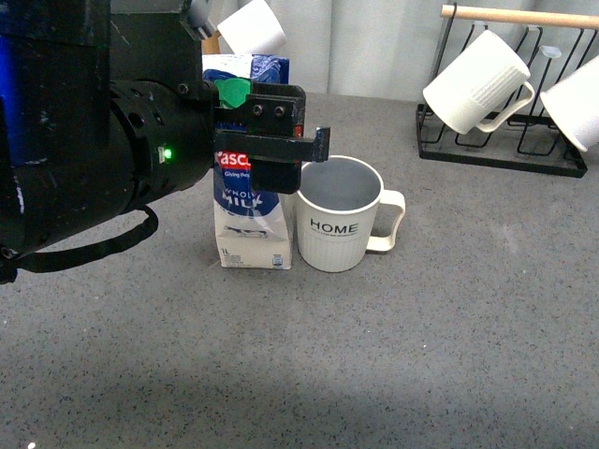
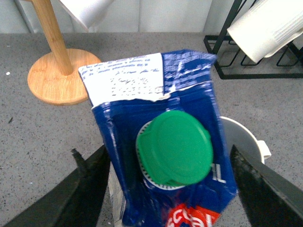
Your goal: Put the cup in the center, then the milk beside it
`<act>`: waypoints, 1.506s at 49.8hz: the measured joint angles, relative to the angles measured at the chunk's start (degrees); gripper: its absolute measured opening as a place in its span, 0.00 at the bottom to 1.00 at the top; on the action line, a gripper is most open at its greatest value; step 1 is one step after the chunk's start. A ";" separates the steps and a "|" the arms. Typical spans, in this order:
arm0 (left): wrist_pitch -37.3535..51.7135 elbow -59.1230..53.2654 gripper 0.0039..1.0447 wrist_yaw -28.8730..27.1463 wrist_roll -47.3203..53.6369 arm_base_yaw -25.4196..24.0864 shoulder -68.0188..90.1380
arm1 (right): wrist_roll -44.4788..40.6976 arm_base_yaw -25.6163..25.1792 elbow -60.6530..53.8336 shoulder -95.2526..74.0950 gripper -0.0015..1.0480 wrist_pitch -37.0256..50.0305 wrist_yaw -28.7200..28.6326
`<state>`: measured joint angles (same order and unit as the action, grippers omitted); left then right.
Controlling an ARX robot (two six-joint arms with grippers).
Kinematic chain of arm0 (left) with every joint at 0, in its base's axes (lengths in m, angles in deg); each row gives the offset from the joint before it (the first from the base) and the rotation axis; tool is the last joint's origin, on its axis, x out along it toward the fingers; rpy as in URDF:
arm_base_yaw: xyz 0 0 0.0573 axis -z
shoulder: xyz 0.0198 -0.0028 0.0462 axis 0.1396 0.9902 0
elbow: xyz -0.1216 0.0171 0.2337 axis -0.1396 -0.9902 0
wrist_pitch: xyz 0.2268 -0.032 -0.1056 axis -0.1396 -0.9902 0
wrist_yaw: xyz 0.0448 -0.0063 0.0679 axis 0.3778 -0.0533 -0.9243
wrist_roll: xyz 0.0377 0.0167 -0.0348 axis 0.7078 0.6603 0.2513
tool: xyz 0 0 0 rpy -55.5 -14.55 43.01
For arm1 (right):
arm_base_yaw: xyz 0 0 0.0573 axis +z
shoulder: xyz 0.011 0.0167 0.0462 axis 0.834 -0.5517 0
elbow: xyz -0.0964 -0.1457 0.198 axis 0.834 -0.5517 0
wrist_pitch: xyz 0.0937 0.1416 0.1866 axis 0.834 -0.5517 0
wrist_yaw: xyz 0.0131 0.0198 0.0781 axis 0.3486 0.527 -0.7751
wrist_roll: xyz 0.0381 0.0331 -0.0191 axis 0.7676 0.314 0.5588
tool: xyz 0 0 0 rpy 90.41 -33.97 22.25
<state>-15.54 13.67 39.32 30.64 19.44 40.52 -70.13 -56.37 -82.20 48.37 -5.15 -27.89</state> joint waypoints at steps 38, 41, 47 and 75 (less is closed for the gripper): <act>21.14 -18.40 0.60 -12.61 6.05 -4.74 -15.82 | 0.00 0.00 0.00 0.00 0.91 0.00 0.07; 21.22 -20.52 0.52 -11.23 6.34 -6.34 -18.71 | 0.00 0.00 0.00 0.00 0.91 0.00 0.13; 20.06 -24.59 0.34 -8.15 6.71 -9.09 -24.04 | 0.00 0.00 0.00 0.00 0.91 0.00 0.02; 5.01 -34.73 0.04 1.77 7.17 -19.52 -48.83 | 0.00 0.00 0.00 0.00 0.91 0.00 -0.02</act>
<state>-10.54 -21.06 41.09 37.81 -0.08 -8.30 -70.13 -56.37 -82.20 48.37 -5.15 -27.91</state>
